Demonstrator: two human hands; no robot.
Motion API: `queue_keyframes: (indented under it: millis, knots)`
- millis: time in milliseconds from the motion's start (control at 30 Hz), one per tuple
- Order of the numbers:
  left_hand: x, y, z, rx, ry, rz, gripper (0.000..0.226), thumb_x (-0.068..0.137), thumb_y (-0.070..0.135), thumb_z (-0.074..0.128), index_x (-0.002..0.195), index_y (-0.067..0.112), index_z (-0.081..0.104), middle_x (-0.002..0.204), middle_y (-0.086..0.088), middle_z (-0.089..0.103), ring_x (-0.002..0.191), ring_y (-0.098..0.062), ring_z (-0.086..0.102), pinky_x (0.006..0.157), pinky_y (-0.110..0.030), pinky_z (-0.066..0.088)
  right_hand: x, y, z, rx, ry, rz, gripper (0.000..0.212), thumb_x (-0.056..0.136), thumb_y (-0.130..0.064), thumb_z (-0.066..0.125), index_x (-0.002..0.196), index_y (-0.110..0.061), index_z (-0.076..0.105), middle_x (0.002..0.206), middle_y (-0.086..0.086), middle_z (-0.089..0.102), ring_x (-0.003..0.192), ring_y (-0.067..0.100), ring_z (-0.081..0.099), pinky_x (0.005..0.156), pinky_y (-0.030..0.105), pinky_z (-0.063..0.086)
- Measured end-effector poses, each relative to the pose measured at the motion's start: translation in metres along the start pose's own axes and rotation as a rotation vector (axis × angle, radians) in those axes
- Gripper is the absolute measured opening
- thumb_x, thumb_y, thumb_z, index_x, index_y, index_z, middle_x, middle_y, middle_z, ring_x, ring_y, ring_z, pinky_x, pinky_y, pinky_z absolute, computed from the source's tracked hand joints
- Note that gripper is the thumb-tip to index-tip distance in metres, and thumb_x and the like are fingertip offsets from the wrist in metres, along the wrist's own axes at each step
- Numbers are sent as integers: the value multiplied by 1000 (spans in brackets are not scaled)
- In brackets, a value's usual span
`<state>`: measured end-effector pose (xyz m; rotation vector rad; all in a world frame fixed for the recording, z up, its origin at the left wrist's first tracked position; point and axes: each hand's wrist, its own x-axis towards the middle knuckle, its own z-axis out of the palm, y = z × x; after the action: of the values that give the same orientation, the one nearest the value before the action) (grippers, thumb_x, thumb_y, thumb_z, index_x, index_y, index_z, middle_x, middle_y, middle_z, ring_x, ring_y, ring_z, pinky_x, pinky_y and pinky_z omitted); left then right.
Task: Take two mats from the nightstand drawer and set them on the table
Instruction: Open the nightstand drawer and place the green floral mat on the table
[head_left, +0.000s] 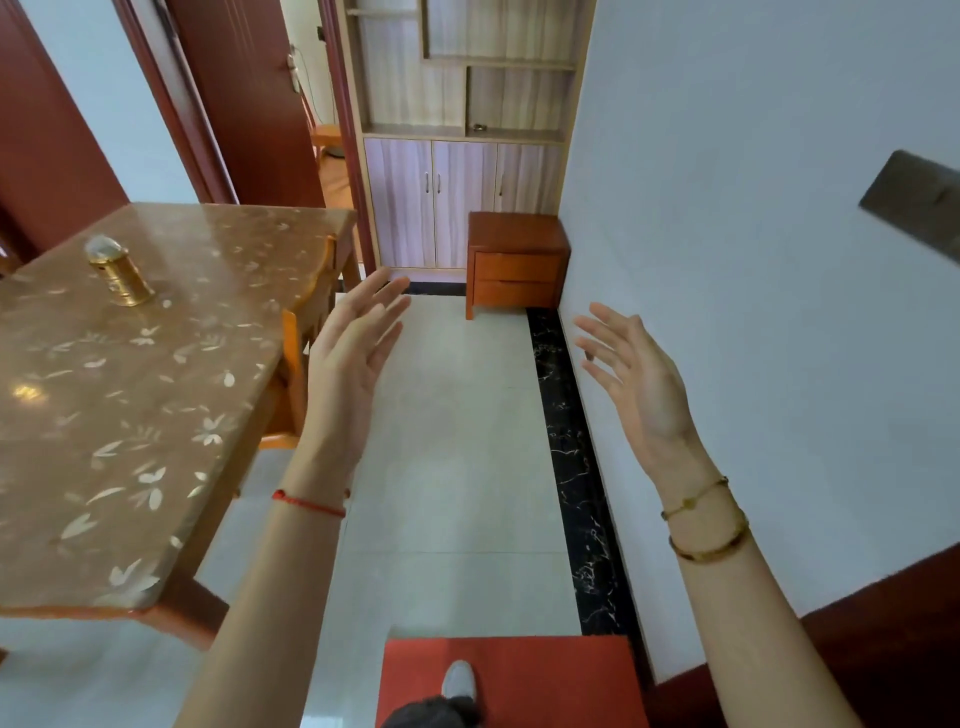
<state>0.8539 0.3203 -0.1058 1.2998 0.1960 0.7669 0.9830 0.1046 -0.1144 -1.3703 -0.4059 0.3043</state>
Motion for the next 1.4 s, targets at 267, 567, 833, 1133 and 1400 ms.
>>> queue_keyframes:
  millis: [267, 567, 833, 1133, 1400]
  knots:
    - [135, -59, 8, 14, -61, -22, 42, 98, 22, 49, 139, 18, 54, 135, 2, 65, 128, -15, 60, 108, -31, 46, 125, 18, 3, 1, 44, 46, 48, 102, -40, 31, 138, -15, 50, 133, 2, 59, 124, 15, 55, 112, 41, 38]
    - [259, -125, 34, 24, -40, -56, 31, 97, 30, 50, 126, 31, 60, 131, 9, 67, 125, -14, 61, 103, -27, 49, 266, 48, -11, 17, 49, 82, 48, 102, -41, 30, 139, -15, 49, 135, 2, 58, 125, 15, 54, 112, 40, 38]
    - [399, -180, 89, 46, 4, -33, 33, 94, 31, 49, 125, 32, 61, 128, 10, 68, 126, -12, 61, 104, -27, 48, 430, 58, -47, 29, 23, 69, 47, 103, -40, 30, 137, -16, 51, 130, 0, 62, 123, 14, 56, 111, 38, 39]
    - [526, -233, 142, 27, 68, -18, 41, 85, 45, 53, 123, 30, 60, 126, 11, 68, 128, -16, 59, 112, -36, 43, 592, 65, -80, 35, -16, 72, 47, 102, -41, 32, 136, -16, 52, 129, 0, 63, 121, 14, 57, 109, 37, 41]
    - [637, -291, 158, 12, 70, -52, 45, 78, 49, 58, 119, 32, 63, 123, 13, 70, 125, -14, 61, 105, -29, 48, 711, 100, -93, 26, -8, 106, 47, 102, -41, 32, 136, -17, 53, 129, -1, 63, 120, 13, 58, 108, 37, 42]
